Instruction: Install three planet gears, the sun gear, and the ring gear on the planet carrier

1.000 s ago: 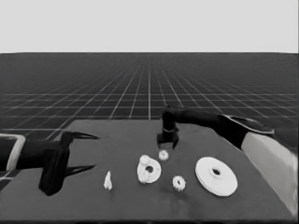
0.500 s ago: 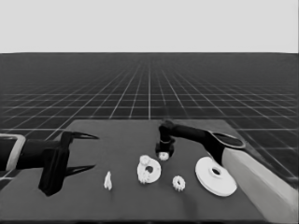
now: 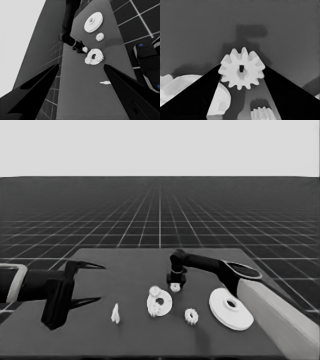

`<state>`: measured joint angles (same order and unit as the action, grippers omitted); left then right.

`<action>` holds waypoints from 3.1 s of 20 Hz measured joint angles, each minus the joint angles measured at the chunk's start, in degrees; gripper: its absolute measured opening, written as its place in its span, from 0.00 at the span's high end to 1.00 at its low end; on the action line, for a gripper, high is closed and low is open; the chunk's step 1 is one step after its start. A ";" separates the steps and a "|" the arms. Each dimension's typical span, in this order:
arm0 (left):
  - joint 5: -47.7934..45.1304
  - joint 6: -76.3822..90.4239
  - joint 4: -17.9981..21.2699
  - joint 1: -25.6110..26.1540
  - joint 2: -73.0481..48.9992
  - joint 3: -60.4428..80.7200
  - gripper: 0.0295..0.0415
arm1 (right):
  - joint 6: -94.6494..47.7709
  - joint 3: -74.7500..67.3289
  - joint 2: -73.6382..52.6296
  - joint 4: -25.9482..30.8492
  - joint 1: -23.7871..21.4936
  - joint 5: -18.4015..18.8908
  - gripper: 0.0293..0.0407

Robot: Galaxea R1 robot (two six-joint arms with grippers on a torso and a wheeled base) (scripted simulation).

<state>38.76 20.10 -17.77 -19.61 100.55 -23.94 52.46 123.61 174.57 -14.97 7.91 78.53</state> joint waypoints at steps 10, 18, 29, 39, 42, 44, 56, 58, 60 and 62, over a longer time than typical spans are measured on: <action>0.00 0.00 0.00 0.00 0.00 0.00 0.25 | 5.68 -11.04 -4.22 6.80 -9.37 6.66 0.83; 0.00 0.00 0.00 0.00 0.00 0.00 0.25 | 23.92 -32.85 -7.62 4.76 -8.38 9.01 0.83; 0.00 0.00 0.00 0.00 0.00 0.00 0.25 | 22.84 -29.53 -6.06 -3.38 0.09 6.62 0.83; 0.00 0.00 0.00 0.00 0.00 0.00 0.25 | 22.54 -28.97 -5.93 -3.93 0.64 6.32 0.20; 0.00 0.00 0.00 0.00 0.00 0.00 0.25 | 22.54 -28.97 -5.93 -3.93 0.64 6.32 0.19; 0.00 0.00 0.00 0.00 0.00 0.00 0.25 | 22.54 -28.97 -5.93 -3.93 0.64 6.32 0.19; 0.00 0.00 0.00 0.00 0.00 0.00 0.25 | 33.13 -55.20 -20.61 3.88 -7.87 10.60 0.19; 0.00 0.00 0.00 0.00 0.00 0.00 0.25 | 34.10 -60.61 -25.20 3.76 -7.77 10.80 0.19; 0.00 0.00 0.00 0.00 0.00 0.00 0.25 | 34.27 -62.31 -26.72 3.73 -7.77 10.83 0.19; 0.00 0.00 0.00 0.00 0.00 0.00 0.25 | 34.31 -62.89 -27.22 3.73 -7.78 10.83 0.19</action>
<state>38.76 20.10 -17.77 -19.61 100.55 -23.94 86.77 60.72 147.35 -11.25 0.13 89.37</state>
